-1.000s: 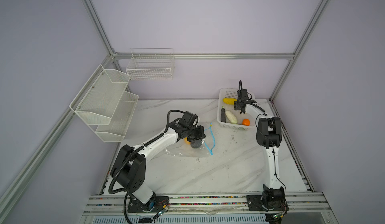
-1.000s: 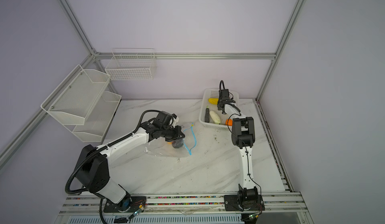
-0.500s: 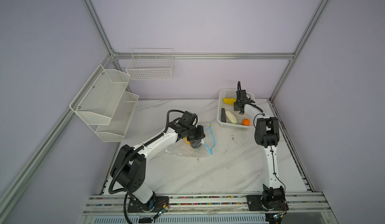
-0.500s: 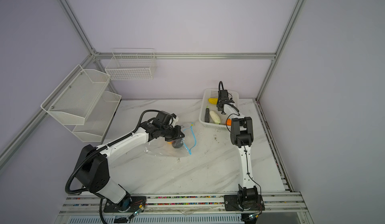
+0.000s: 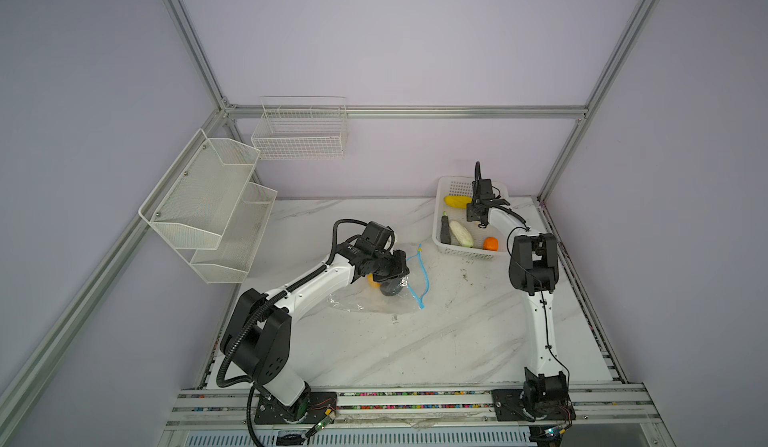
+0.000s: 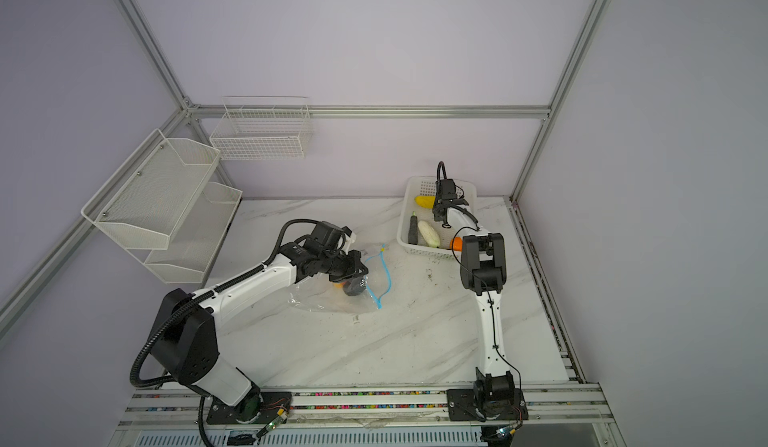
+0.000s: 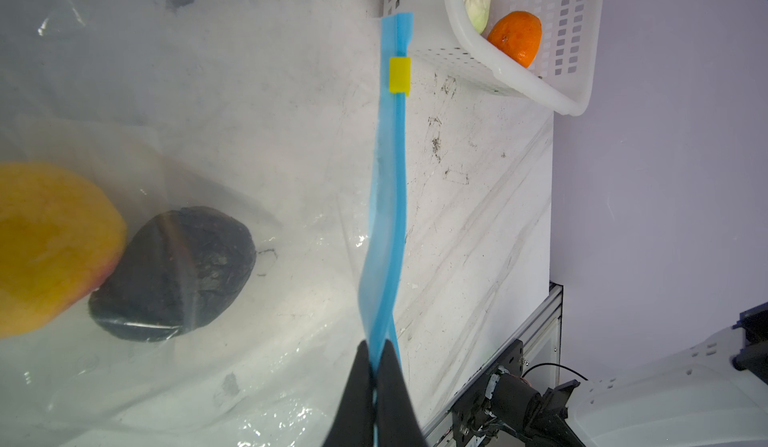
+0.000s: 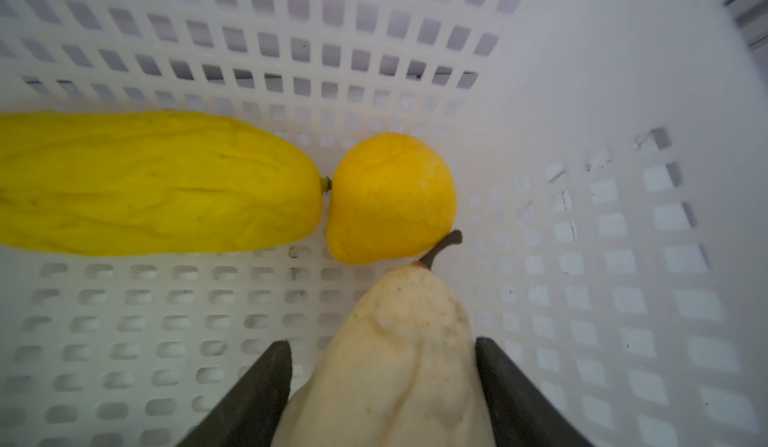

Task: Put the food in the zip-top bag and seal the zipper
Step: 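Grasp the cream pear in the basket with the right gripper, then carry the cream pear with the right gripper to the bag mouth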

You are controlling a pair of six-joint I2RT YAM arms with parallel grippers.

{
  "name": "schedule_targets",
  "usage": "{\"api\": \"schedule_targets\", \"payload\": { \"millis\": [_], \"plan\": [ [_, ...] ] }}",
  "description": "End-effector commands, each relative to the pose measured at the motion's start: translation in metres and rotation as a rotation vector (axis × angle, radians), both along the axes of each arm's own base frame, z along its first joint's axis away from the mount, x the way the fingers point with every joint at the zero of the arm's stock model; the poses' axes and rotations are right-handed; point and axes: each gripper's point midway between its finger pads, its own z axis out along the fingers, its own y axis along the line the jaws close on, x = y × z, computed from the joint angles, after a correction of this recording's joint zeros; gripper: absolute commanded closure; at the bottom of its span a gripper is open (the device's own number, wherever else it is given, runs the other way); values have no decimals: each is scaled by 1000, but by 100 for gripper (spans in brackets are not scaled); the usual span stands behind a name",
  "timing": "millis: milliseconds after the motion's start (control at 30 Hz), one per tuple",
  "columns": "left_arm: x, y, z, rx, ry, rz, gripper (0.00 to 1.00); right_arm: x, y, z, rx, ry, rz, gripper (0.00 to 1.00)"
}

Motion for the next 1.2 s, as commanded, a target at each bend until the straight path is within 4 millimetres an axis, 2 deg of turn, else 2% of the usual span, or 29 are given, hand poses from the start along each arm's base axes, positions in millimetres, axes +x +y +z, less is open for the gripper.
{"api": "schedule_targets", "payload": {
  "millis": [0, 333, 467, 700, 800, 1033, 1167],
  "plan": [
    [16, -8, 45, -70, -99, 3, 100, -2, 0, 39, 23, -55, 5, 30],
    [17, -9, 41, -67, -93, 6, 100, -11, 9, 64, 102, -93, 18, 31],
    [17, -9, 41, -69, -94, 4, 100, -25, 12, 70, 149, -95, 11, 32],
    [18, -10, 43, -75, -97, 2, 100, -59, 37, 85, 305, -121, 67, 33],
    [18, -11, 43, -77, -98, 0, 100, -76, 56, 96, 370, -133, 109, 34],
    [20, -12, 47, -85, -103, -2, 100, -123, 119, 109, 485, -119, 246, 34],
    [20, -14, 47, -90, -99, -4, 100, -150, 154, 126, 617, -114, 355, 34]
  ]
}}
